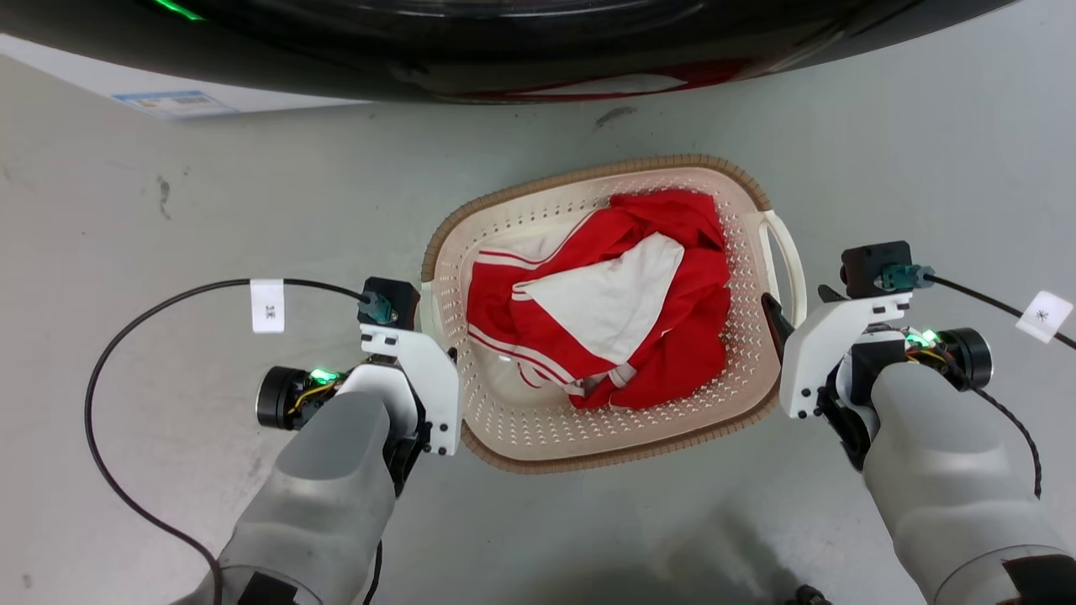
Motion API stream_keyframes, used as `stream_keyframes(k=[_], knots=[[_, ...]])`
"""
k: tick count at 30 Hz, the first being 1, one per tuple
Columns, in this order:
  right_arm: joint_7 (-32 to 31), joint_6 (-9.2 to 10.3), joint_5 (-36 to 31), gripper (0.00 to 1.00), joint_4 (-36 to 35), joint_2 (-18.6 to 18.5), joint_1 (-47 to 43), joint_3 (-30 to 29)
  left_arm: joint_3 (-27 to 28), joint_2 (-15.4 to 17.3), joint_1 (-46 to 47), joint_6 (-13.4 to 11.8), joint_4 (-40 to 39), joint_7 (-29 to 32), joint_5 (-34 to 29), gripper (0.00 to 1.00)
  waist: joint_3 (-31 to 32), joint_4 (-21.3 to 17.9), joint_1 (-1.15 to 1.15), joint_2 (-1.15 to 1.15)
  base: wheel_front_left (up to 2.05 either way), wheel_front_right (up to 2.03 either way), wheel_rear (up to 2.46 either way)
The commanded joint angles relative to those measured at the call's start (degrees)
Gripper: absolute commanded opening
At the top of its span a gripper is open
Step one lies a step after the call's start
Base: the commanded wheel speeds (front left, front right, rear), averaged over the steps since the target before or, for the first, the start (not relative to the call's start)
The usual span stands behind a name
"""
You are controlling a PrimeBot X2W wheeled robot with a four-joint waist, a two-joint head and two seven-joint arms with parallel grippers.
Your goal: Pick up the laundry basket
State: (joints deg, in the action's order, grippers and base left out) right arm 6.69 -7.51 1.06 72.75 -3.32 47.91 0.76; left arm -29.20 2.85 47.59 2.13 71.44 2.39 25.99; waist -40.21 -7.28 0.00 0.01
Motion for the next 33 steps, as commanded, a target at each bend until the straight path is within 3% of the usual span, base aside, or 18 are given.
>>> stream_keyframes(k=[1,21,22,23,24,25,33], knots=[[-0.4,0.04,0.5,1.0,0.3,0.0,1.1,0.4,-0.3,0.1,1.3,-0.3,0.2,0.5,0.3,1.0,-1.1,0.2,0.0,-0.01,0.0,0.0,0.0],[-2.8,0.03,4.7,1.0,1.1,-0.3,5.1,1.9,-3.8,0.1,7.6,-1.3,-0.1,4.3,2.8,1.0,-7.5,1.9,0.0,-0.01,0.0,0.0,0.0],[-2.9,0.03,5.2,0.72,1.1,-0.3,4.9,2.0,-4.3,0.1,7.7,-1.0,-0.5,4.4,3.4,0.95,-7.7,2.0,0.0,-0.01,0.0,0.0,0.0],[-2.9,0.03,5.2,0.72,1.1,-0.3,4.9,2.0,-4.3,0.1,7.7,-1.0,-0.5,4.4,3.4,0.95,-7.7,2.0,0.0,-0.01,0.0,0.0,0.0],[-3.3,0.03,5.6,0.34,1.1,-0.3,4.6,1.9,-4.5,0.1,7.7,-0.8,-0.6,4.4,3.7,0.38,-7.8,2.1,0.0,-0.01,0.0,0.0,0.0],[-3.6,0.03,5.9,0.0,1.1,-0.2,4.4,2.0,-4.7,0.1,7.7,-0.6,-0.8,4.5,4.0,0.0,-7.8,2.1,0.0,-0.01,0.0,0.0,0.0],[-3.9,0.05,8.4,0.0,1.2,0.5,3.4,4.0,-6.3,-0.1,7.4,0.0,-1.3,4.5,5.9,0.0,-7.7,2.1,0.0,-0.01,0.0,0.0,0.0]])
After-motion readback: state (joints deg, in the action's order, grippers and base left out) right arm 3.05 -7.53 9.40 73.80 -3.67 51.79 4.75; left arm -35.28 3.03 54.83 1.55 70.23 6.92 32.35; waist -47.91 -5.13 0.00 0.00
